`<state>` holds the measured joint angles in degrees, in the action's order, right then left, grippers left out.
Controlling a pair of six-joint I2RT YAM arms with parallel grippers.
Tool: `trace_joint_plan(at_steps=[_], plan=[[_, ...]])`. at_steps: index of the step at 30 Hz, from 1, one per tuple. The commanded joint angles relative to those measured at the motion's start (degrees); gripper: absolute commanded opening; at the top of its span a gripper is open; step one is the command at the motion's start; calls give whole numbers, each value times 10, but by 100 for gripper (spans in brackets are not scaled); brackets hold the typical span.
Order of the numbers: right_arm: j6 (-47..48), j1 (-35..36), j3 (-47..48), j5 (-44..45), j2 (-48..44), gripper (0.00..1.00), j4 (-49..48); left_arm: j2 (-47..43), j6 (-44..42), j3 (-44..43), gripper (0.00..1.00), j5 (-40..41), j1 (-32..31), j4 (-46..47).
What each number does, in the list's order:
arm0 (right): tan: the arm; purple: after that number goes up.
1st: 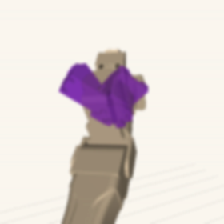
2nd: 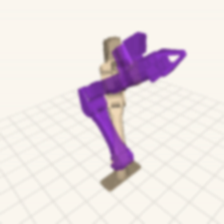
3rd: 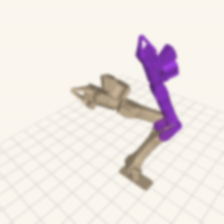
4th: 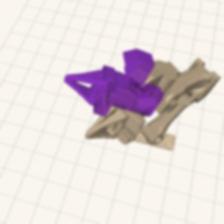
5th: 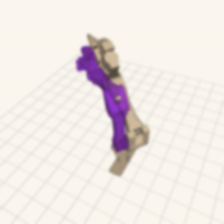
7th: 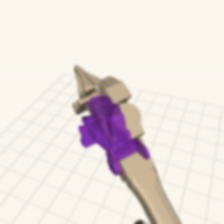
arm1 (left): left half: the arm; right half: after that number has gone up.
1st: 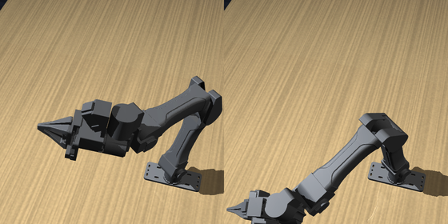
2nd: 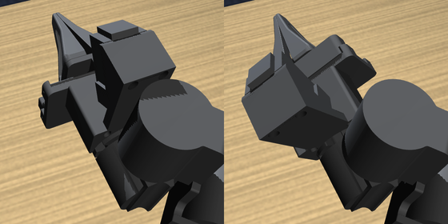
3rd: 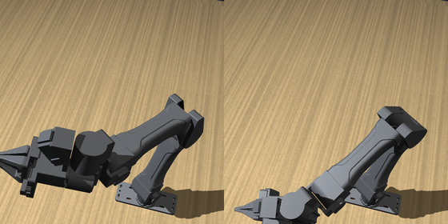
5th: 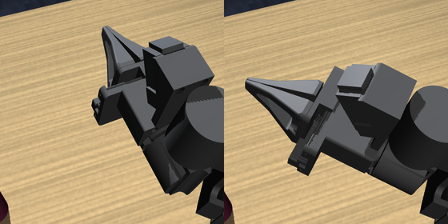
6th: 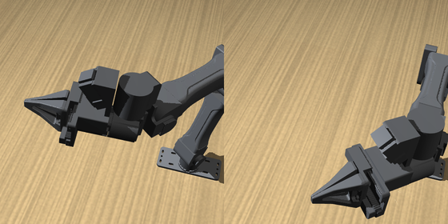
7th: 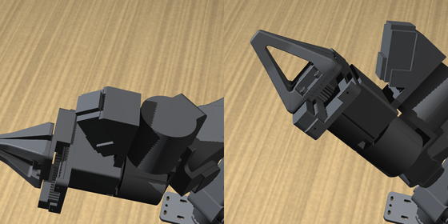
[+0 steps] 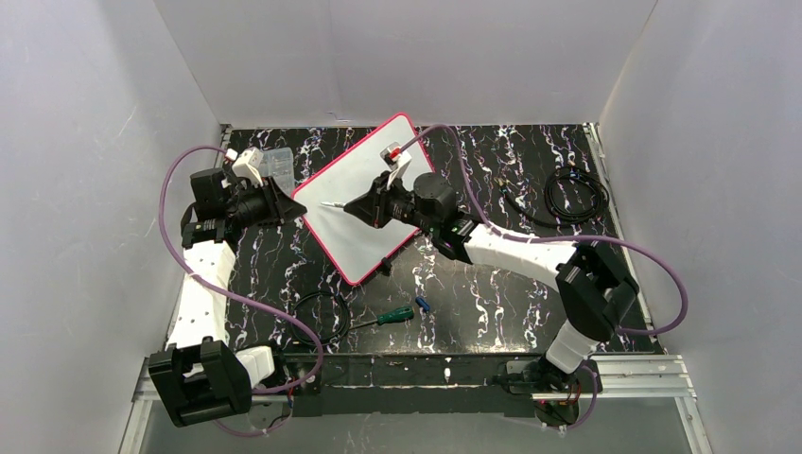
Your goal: Write a sentence on the whiteboard
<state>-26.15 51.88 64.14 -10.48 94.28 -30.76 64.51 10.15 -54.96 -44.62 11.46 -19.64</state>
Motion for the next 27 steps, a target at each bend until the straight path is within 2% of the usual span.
trace_joint_plan(at_steps=[1,9,27], plan=[[7,2,33,14,17,1,-42,1,-5,-1,17,-17,3,3],[7,4,41,17,29,1,-47,1,-19,3,0,-12,3,-1],[7,6,48,41,50,1,-57,-9,-45,13,0,-15,3,-2]])
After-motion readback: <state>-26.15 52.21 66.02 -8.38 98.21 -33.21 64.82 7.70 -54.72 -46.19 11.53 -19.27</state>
